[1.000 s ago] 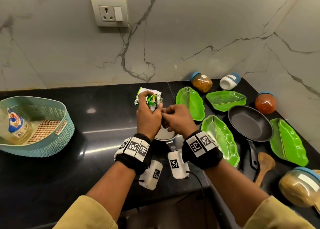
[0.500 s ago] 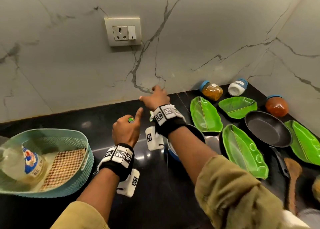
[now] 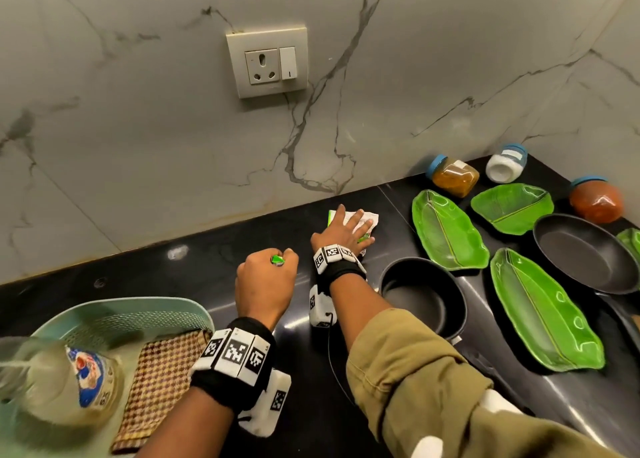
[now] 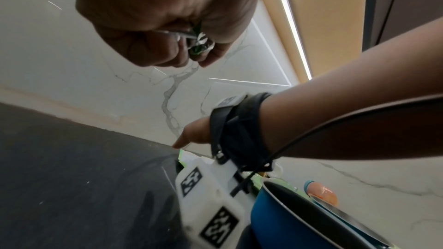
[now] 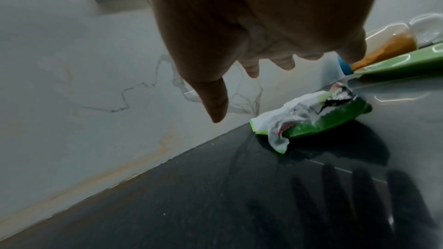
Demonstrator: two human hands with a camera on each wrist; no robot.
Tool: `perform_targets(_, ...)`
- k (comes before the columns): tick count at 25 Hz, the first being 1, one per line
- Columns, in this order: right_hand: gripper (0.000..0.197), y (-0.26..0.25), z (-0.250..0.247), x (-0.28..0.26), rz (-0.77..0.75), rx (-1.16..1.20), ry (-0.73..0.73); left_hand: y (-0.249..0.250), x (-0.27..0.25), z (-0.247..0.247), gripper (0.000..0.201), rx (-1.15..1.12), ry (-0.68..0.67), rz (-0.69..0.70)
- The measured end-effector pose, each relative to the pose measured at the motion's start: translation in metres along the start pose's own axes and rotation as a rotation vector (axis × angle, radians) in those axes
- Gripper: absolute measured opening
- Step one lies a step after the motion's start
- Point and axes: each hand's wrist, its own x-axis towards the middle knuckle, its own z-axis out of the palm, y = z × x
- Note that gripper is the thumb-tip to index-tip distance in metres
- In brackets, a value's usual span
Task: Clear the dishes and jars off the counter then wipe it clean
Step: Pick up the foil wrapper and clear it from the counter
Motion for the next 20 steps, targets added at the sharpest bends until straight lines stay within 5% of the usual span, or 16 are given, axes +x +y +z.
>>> perform_targets(6, 0.088, 0.002, 0.011, 0.035, 0.108, -0.034, -0.065, 0.009, 0.007, 0.0, 0.049, -0.055, -0.063, 0.018)
perform_targets(12, 0.037, 0.009, 0.016, 0.025, -0.025, -0.23, -0.055, 0.002, 0.015, -0.004, 0.048, -0.066, -0.068, -0.029)
perform_targets(16, 0.026, 0.013, 0.003, 0.001, -0.074, -0.012, -0.063, 0.017, 0.001, -0.01, 0.048, -0.105, -0.065, 0.005)
perform_targets(20, 0.037, 0.021, -0.024, -0.044, 0.026, 0.235, -0.06, 0.03, -0.021, -0.023, 0.046, -0.145, -0.061, 0.064)
